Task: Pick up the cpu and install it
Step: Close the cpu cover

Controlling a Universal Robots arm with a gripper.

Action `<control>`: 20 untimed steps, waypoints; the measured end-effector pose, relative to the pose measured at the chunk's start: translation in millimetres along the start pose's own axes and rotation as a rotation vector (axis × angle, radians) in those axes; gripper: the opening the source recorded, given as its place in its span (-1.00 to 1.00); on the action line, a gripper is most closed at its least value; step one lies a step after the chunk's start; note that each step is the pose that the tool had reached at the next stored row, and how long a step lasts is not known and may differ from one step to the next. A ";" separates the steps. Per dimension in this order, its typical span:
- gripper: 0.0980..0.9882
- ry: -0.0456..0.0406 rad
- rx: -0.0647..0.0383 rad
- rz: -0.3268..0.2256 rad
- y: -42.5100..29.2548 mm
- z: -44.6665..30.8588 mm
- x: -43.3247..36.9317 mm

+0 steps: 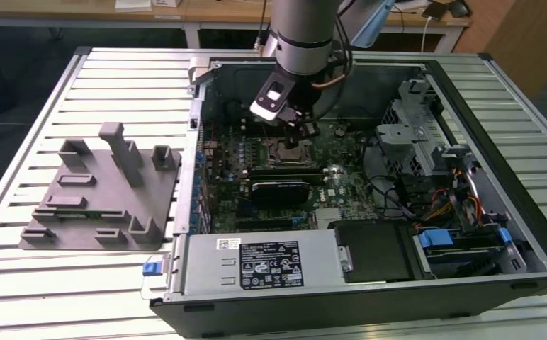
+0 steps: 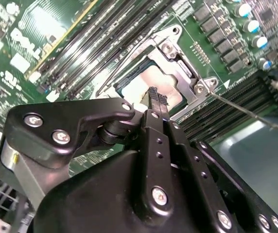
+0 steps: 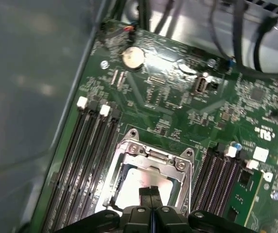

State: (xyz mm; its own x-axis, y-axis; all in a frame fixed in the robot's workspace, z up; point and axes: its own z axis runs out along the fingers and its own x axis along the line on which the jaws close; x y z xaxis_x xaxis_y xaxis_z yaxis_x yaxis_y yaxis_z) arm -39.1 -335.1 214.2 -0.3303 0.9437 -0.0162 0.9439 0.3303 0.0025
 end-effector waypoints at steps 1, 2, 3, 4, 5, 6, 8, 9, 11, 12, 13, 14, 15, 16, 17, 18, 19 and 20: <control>-0.98 0.0000 0.000 -0.019 0.0 0.0 0.0; -0.98 0.0001 -0.001 -0.037 0.0 0.1 0.0; -0.98 0.0002 -0.001 -0.055 0.0 0.1 0.0; -0.98 0.0002 -0.001 -0.072 0.0 0.1 0.0; -0.98 0.0002 -0.001 -0.090 0.0 0.1 0.0; -0.98 0.0003 -0.002 -0.108 0.0 0.2 0.0; -0.98 0.0004 -0.002 -0.144 0.0 0.2 0.0; -0.98 0.0004 -0.003 -0.163 0.0 0.2 0.0; -0.98 0.0005 -0.003 -0.197 0.0 0.3 0.0; -0.98 0.0006 -0.004 -0.215 0.0 0.3 0.0; -0.98 0.0006 -0.004 -0.233 0.0 0.4 0.0; -0.98 0.0007 -0.004 -0.251 0.0 0.4 0.0; -0.98 0.0007 -0.004 -0.270 0.0 0.5 0.0; -0.98 0.0007 -0.005 -0.289 0.0 0.5 0.0; -0.98 0.0008 -0.005 -0.307 0.0 0.5 0.0; -0.98 0.0008 -0.005 -0.324 0.0 0.6 0.0; -0.98 0.0008 -0.006 -0.342 0.0 0.6 0.0; -0.98 0.0009 -0.006 -0.360 0.0 0.6 0.0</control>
State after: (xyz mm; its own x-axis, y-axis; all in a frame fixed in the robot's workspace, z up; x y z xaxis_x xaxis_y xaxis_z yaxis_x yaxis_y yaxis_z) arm -39.1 -335.1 213.5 -0.6415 0.7670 -0.0162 0.7671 0.6416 0.0025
